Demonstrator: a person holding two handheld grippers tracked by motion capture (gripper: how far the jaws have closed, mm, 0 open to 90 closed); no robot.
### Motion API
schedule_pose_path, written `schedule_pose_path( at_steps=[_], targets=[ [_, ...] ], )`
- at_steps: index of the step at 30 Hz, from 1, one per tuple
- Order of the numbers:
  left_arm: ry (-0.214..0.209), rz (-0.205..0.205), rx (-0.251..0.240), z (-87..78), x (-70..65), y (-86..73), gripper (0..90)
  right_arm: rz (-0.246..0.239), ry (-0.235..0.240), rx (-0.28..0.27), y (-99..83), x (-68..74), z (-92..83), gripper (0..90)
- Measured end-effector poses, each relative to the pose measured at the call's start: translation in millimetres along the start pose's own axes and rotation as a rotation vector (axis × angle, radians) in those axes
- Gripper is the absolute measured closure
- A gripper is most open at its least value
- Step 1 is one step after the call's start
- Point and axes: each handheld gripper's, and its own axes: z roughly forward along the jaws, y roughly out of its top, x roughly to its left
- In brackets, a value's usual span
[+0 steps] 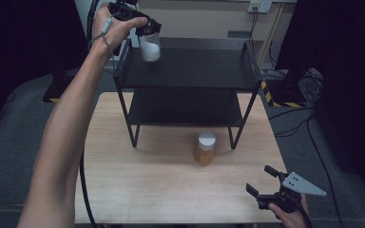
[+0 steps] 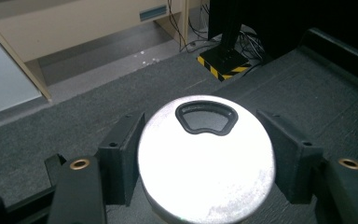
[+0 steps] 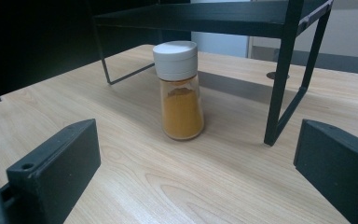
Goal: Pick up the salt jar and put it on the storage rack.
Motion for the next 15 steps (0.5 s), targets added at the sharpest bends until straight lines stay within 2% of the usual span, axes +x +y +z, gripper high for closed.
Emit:
schedule_pose_path(
  at_steps=[10,13,15],
  targets=[
    [-0.015,-0.011,0.022,12.3,7.8,-11.5,33.7,0.001,-0.002,0.003,0.3,0.5,0.3,0.7],
    [-0.03,-0.016,0.006,13.7,10.8,-16.1,33.7,0.0,-0.002,0.004,0.4,0.7,0.3,0.7],
    [-0.038,0.006,0.004,14.2,11.1,-17.4,33.6,0.0,-0.003,0.005,0.5,0.8,0.3,0.7]
  ],
)
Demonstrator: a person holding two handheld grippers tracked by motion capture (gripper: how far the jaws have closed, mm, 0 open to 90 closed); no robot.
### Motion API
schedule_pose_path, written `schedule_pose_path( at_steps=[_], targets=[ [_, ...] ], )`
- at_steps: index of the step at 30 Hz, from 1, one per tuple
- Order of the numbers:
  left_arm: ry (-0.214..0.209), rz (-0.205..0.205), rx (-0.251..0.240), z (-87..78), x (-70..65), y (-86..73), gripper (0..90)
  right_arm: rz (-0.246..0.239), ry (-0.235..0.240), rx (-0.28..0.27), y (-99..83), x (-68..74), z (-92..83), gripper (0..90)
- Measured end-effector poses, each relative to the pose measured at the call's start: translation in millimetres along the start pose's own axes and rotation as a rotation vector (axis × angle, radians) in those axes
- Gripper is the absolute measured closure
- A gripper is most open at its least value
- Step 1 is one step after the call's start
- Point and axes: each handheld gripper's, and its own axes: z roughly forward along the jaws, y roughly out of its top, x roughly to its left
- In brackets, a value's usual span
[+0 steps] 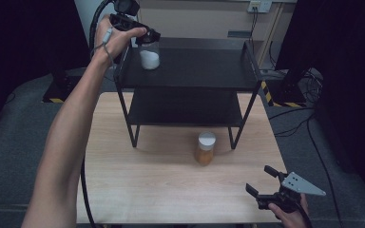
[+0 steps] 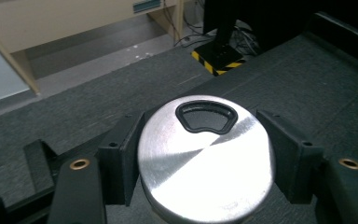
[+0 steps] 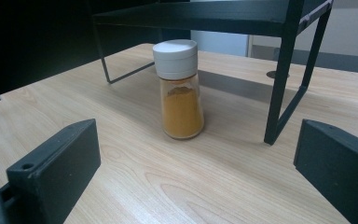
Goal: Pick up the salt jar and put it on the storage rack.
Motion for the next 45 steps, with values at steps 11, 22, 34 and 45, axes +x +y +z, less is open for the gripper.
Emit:
schedule_pose_path(
  at_steps=[11,22,34,45],
  targets=[
    [0.019,0.038,-0.115,-4.3,-13.6,-7.7,8.4,-0.005,0.004,-0.001,0.0,-0.1,-0.3,0.7],
    [-0.091,0.064,-0.35,-33.0,-15.6,-44.3,6.6,-0.011,0.01,0.003,0.7,0.1,0.3,0.7],
    [-0.218,0.159,-0.363,-54.6,-24.5,-94.0,6.6,-0.021,0.015,0.01,2.2,0.9,1.8,0.7],
    [-0.287,0.235,-0.349,-62.9,-37.5,-148.1,6.6,-0.026,0.015,0.016,3.0,1.4,2.5,0.7]
  ],
)
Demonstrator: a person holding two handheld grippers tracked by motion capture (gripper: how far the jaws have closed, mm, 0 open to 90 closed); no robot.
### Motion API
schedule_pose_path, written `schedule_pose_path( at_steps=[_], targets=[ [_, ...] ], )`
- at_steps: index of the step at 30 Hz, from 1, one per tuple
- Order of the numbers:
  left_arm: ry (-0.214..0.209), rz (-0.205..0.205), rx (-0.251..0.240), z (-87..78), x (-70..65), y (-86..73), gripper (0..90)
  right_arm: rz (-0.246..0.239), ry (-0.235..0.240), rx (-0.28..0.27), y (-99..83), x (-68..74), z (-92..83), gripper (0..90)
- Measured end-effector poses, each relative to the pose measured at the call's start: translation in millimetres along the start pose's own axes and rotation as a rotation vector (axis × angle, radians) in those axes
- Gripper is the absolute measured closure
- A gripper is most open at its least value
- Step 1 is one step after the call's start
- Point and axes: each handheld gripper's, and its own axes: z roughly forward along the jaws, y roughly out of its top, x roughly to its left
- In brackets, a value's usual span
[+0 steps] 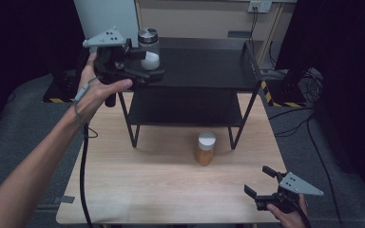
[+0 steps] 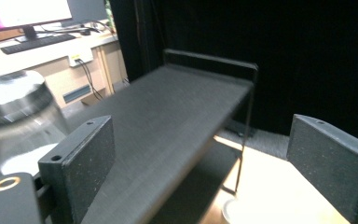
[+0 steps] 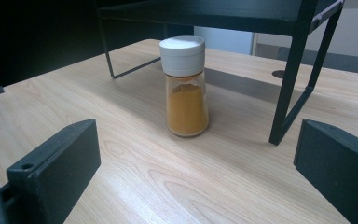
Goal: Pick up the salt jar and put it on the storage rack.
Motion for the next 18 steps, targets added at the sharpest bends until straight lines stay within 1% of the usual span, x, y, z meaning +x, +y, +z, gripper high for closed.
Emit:
schedule_pose_path(
  at_steps=[4,6,9,13,15,18],
  targets=[
    [-0.028,0.006,-0.013,-5.5,-8.4,-18.4,6.6,-0.003,0.0,0.001,0.2,0.3,0.0,0.7],
    [-0.029,0.015,-0.013,-7.5,-12.7,-27.1,6.6,-0.004,0.003,0.0,0.1,0.2,-0.3,0.7],
    [-0.048,0.024,-0.013,-9.0,-14.1,-40.9,6.4,-0.004,0.0,0.002,0.4,0.4,0.2,0.7],
    [-0.04,0.041,0.01,-8.7,-22.2,-58.2,6.4,-0.007,-0.001,0.002,0.5,0.8,-0.3,0.7],
    [-0.041,0.043,0.026,-6.9,-26.6,-67.4,6.4,-0.008,-0.002,0.004,0.8,1.1,0.0,0.7],
    [-0.036,0.04,0.036,-4.2,-33.2,-83.6,6.4,-0.01,-0.001,0.005,1.0,1.2,0.0,0.7]
  ],
)
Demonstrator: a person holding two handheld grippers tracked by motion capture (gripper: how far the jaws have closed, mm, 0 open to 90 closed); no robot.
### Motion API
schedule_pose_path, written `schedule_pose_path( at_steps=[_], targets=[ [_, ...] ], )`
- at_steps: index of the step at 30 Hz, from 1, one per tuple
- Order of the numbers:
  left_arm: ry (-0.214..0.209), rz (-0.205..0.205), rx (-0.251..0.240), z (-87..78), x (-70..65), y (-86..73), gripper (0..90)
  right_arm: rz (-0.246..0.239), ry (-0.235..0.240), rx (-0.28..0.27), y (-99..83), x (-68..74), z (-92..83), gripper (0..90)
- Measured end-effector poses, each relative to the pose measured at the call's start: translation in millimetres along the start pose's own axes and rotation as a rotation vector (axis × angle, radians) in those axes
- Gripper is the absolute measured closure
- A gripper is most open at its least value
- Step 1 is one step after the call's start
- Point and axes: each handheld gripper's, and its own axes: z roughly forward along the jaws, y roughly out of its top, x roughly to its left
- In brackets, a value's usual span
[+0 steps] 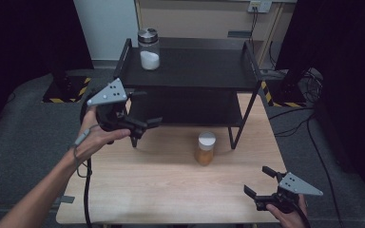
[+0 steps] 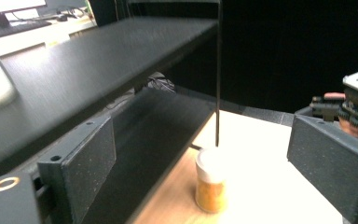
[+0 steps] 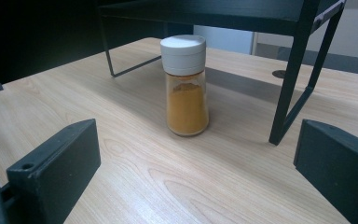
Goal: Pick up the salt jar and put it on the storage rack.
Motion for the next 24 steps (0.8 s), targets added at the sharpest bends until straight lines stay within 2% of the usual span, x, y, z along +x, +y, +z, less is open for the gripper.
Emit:
schedule_pose_path(
  at_steps=[4,11,14,20,24],
  targets=[
    [0.011,-0.034,-0.005,3.0,-6.3,-22.9,6.4,-0.001,-0.001,0.001,0.2,0.3,-0.1,0.7],
    [0.051,-0.059,-0.009,-1.4,-13.5,-53.2,6.4,-0.004,-0.001,0.002,0.4,0.5,-0.3,0.7],
    [0.083,-0.043,-0.003,-2.8,-21.6,-63.9,6.4,-0.009,0.002,0.002,0.4,0.2,-0.2,0.7],
    [0.097,-0.068,-0.009,-0.3,-34.1,-93.3,6.4,-0.009,0.002,0.004,0.6,0.3,0.1,0.7],
    [0.118,-0.062,0.01,4.9,-45.6,-109.7,6.2,-0.009,0.001,0.005,0.7,0.5,0.2,0.7]
  ],
)
